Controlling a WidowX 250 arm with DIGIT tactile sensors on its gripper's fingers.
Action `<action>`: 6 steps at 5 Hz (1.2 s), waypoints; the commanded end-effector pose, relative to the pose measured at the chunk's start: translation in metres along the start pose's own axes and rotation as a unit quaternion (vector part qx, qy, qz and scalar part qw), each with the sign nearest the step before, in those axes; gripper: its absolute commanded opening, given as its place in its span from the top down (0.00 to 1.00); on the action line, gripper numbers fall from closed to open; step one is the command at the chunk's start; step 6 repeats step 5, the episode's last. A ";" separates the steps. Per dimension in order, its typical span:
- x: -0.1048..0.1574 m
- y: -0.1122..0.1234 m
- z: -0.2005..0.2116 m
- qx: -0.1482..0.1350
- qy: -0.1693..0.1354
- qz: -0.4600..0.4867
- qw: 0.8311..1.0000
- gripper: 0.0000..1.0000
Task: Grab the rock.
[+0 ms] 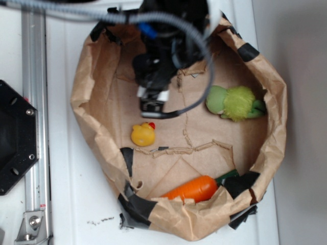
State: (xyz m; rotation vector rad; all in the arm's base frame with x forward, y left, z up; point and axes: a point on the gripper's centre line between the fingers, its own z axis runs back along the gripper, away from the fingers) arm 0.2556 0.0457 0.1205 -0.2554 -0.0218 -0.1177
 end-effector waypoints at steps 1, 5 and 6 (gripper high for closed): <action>0.008 -0.035 0.028 0.065 -0.045 0.126 0.989 1.00; 0.023 -0.037 0.031 0.103 -0.068 0.153 0.981 1.00; 0.023 -0.037 0.031 0.103 -0.068 0.153 0.981 1.00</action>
